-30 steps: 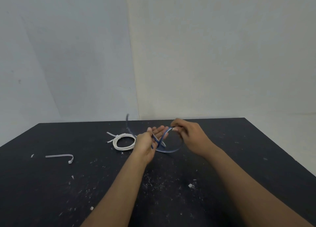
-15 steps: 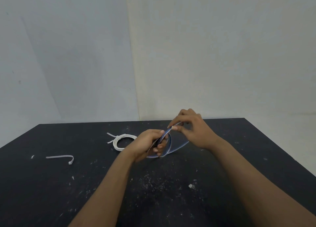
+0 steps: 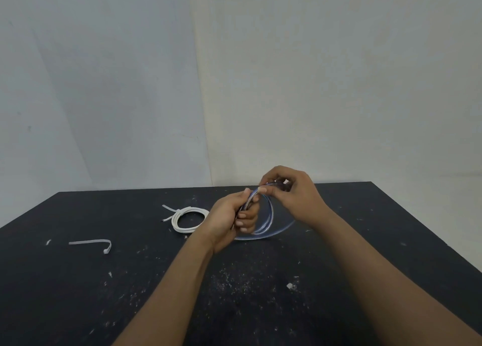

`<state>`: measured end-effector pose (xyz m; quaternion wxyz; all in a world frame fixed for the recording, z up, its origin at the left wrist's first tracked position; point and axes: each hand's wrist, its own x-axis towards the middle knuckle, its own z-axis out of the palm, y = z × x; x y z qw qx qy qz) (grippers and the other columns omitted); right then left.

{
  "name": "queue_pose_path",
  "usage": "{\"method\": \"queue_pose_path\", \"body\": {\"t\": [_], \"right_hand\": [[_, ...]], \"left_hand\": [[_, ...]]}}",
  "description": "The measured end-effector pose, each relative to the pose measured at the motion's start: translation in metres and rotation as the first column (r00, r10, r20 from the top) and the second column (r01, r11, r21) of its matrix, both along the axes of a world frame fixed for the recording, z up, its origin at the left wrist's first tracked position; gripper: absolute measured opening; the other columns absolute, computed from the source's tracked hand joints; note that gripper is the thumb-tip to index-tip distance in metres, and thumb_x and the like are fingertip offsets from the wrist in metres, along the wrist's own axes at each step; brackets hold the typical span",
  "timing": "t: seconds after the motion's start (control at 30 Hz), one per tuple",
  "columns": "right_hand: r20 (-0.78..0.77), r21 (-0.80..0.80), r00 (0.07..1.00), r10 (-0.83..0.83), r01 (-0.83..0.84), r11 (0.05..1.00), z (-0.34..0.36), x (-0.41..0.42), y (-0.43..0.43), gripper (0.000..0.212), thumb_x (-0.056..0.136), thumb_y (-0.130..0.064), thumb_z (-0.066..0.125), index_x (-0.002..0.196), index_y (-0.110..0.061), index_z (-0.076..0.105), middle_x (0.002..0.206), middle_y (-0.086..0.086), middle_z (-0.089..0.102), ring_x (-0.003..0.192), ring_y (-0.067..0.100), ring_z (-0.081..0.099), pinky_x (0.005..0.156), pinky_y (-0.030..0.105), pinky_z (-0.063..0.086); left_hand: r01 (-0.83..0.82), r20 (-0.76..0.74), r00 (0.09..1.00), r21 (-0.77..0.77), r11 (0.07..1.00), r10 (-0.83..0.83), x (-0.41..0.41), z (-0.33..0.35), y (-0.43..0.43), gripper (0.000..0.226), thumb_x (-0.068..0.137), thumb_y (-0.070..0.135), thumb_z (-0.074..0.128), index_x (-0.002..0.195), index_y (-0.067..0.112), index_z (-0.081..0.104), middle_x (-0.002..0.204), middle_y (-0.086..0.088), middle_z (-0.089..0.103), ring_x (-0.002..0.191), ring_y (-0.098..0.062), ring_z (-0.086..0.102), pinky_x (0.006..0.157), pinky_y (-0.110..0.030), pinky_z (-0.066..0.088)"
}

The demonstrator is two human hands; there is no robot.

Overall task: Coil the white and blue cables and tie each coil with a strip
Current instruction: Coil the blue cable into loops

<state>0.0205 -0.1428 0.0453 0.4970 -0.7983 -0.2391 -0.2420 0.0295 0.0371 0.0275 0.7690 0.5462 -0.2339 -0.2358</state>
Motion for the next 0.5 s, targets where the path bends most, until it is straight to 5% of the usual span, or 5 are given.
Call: {"method": "queue_pose_path", "body": {"t": [0.13, 0.27, 0.5], "right_hand": [[0.026, 0.035, 0.999, -0.041, 0.040, 0.999, -0.004, 0.000, 0.004, 0.006, 0.082, -0.016, 0.078, 0.080, -0.016, 0.072, 0.081, -0.005, 0.071, 0.077, 0.017, 0.062, 0.070, 0.033, 0.051], [0.107, 0.020, 0.990, -0.090, 0.088, 0.996, -0.004, 0.000, 0.006, 0.003, 0.085, -0.012, 0.075, 0.085, -0.010, 0.073, 0.082, -0.003, 0.068, 0.075, 0.008, 0.059, 0.068, 0.020, 0.045], [0.145, 0.032, 0.984, -0.106, 0.103, 0.994, -0.003, 0.001, 0.005, 0.002, 0.083, -0.011, 0.076, 0.083, -0.012, 0.075, 0.083, -0.002, 0.068, 0.081, 0.013, 0.065, 0.071, 0.022, 0.050]], "left_hand": [[-0.001, -0.084, 0.996, -0.112, 0.994, -0.008, -0.004, -0.001, -0.005, 0.028, 0.103, 0.021, 0.033, 0.087, 0.008, 0.051, 0.057, 0.001, 0.031, 0.044, -0.010, 0.029, 0.045, -0.023, 0.030], [-0.073, -0.131, 0.990, -0.203, 0.976, 0.047, -0.006, 0.001, -0.013, 0.035, 0.105, 0.026, 0.030, 0.088, 0.006, 0.053, 0.054, 0.002, 0.032, 0.039, -0.006, 0.025, 0.039, -0.019, 0.023], [-0.174, -0.049, 0.984, -0.098, 0.980, 0.170, -0.007, 0.004, -0.020, 0.042, 0.106, 0.033, 0.029, 0.080, 0.008, 0.050, 0.048, 0.003, 0.022, 0.035, -0.007, 0.019, 0.038, -0.020, 0.019]]}}
